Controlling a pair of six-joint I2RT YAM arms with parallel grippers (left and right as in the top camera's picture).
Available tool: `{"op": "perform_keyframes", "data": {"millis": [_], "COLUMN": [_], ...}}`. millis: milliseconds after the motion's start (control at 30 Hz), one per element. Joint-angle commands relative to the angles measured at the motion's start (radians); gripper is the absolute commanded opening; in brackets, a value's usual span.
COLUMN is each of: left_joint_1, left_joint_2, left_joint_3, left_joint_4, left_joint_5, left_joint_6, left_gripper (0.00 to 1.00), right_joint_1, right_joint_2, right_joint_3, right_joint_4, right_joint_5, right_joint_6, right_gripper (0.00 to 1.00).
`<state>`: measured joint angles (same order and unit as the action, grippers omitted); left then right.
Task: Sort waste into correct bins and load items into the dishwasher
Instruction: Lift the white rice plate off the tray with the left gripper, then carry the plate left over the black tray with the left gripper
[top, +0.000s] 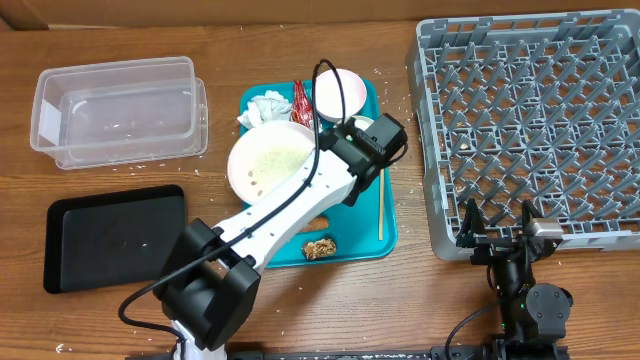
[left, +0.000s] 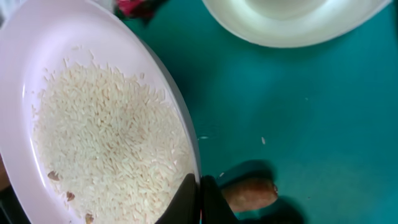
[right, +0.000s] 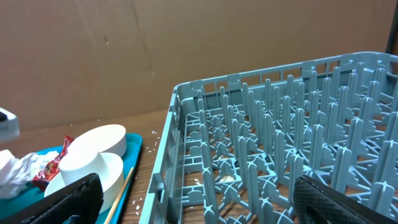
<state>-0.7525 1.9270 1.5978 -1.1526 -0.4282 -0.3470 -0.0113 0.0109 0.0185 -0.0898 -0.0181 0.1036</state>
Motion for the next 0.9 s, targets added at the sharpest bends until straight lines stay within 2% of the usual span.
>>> {"op": "perform_keyframes", "data": {"millis": [0, 300, 567, 867], "left_joint_1": [0.037, 0.130, 0.222, 0.383], "left_joint_2": [0.001, 0.001, 0.001, 0.001], "left_joint_3": [0.077, 0.200, 0.254, 0.285], "left_joint_4": [-0.050, -0.155, -0.153, -0.146], "left_joint_5": [-0.054, -0.045, -0.039, -0.014], "left_joint_6": [-0.097, -0.126, -0.119, -0.069], "left_gripper": [0.04, 0.04, 0.04, 0.04], "right_joint_1": [0.005, 0.005, 0.005, 0.005], "right_joint_2": [-0.008, -0.008, -0.008, -0.008], "right_joint_3": [-0.010, -0.010, -0.010, -0.010], "right_joint_4": [0.006, 0.006, 0.006, 0.006], "right_joint_5": [0.010, 0.010, 0.010, 0.010], "right_joint_6": [-0.006, -0.006, -0.006, -0.006], "right_gripper": [1.00, 1.00, 1.00, 1.00]}}
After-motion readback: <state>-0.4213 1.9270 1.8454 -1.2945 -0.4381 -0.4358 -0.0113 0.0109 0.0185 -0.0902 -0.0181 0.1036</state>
